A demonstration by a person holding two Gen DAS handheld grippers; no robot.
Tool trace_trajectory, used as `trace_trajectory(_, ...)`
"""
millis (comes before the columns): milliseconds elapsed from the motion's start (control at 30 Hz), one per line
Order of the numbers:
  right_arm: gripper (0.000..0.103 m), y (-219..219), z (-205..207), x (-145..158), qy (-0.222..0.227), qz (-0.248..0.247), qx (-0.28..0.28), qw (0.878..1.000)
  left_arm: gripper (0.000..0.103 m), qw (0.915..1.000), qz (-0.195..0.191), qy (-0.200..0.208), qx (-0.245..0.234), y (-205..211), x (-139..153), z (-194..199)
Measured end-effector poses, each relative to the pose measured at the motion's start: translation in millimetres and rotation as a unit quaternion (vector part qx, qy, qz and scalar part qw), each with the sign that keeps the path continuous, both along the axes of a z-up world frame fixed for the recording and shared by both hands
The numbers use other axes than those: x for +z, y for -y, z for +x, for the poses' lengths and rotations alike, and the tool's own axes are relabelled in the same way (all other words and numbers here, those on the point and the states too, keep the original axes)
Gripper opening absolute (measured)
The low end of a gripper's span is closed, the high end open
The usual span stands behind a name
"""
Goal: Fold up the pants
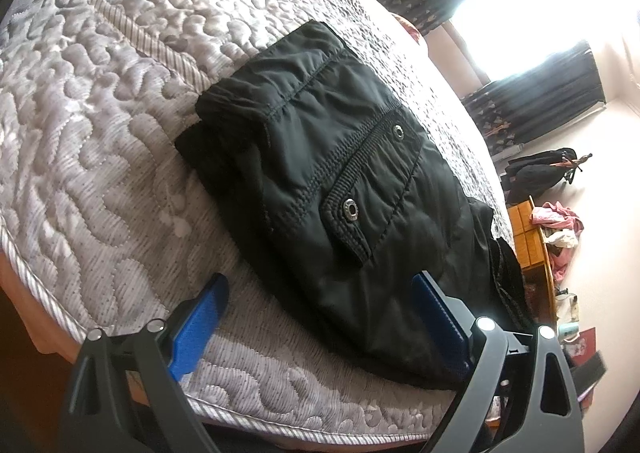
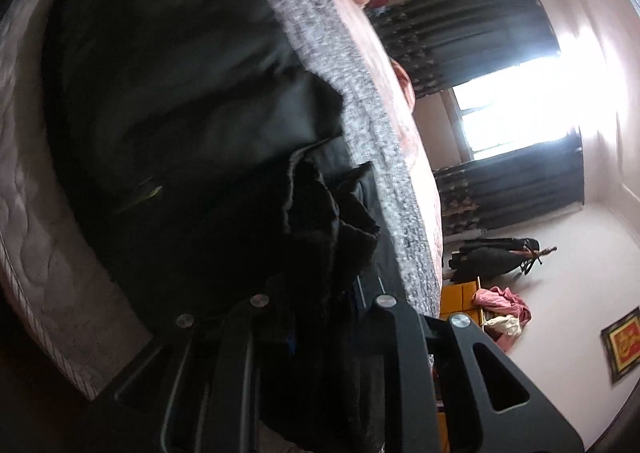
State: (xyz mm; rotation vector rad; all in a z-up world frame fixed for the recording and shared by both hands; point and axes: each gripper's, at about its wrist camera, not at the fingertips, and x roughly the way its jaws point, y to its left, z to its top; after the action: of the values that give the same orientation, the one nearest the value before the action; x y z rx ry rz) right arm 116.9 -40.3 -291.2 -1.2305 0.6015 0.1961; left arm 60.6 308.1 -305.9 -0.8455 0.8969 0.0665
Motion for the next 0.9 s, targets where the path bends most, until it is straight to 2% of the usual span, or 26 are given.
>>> trace_trajectory(167, 0.022, -0.4, 2.5, -15.7, -0.015, -0.001, 0.002, 1.000, 0.093, 1.0000, 0.001, 0.000, 0.000, -0.2, 0.0, -0.1)
trace_trajectory(233, 0.032, 0.4, 3.8, -14.4, -0.021, 0.013, 0.003, 1.000, 0.093, 1.0000, 0.001, -0.001, -0.001, 0.1, 0.2, -0.3)
trace_trajectory(267, 0.036, 1.7, 4.5, -11.9, -0.032, 0.025, 0.002, 0.999, 0.093, 1.0000, 0.001, -0.001, 0.000, 0.2, 0.1, -0.3)
trace_trajectory(300, 0.045, 2.8, 5.0, -8.6, -0.045, 0.038, 0.002, 0.998, 0.093, 1.0000, 0.001, -0.001, 0.000, 0.3, 0.1, -0.4)
trace_trajectory(367, 0.054, 6.7, 2.3, 4.0, -0.071, 0.071, 0.004, 0.995, 0.093, 1.0000, 0.000, -0.002, 0.000, -0.1, -0.6, -0.5)
trace_trajectory(433, 0.070, 13.7, -2.3, 27.1, -0.116, 0.138, 0.016, 0.983, 0.093, 1.0000, 0.001, -0.002, 0.000, 0.0, -0.8, -0.5)
trace_trajectory(500, 0.072, 22.6, -4.0, 50.7, -0.156, 0.203, 0.023, 0.966, 0.093, 1.0000, 0.001, -0.001, 0.001, 0.2, -1.3, -0.2)
trace_trajectory(567, 0.072, 36.0, 9.7, 72.2, -0.181, 0.267, -0.011, 0.946, 0.093, 1.0000, 0.001, -0.001, 0.001, 0.2, -1.5, -0.5)
trace_trajectory(667, 0.072, 43.3, 33.9, 74.6, -0.196, 0.292, -0.048, 0.935, 0.093, 1.0000, 0.001, 0.000, 0.001, 1.9, -1.6, -1.4)
trace_trajectory(767, 0.065, 36.9, 47.6, 62.0, -0.216, 0.289, -0.058, 0.931, 0.093, 1.0000, 0.001, -0.001, 0.000, 3.2, -1.6, -1.5)
trace_trajectory(800, 0.054, 35.1, 52.2, 57.6, -0.225, 0.289, -0.062, 0.928, 0.093, 1.0000, -0.001, -0.001, 0.001, 2.4, -1.7, -2.3)
trace_trajectory(833, 0.032, 35.1, 50.3, 51.4, -0.243, 0.292, -0.067, 0.923, 0.093, 1.0000, -0.002, -0.001, 0.002, 1.8, -1.9, -2.8)
trace_trajectory(900, 0.018, 37.4, 50.4, 40.7, -0.264, 0.293, -0.078, 0.916, 0.093, 1.0000, -0.004, -0.001, 0.004, 0.2, -2.2, -4.2)
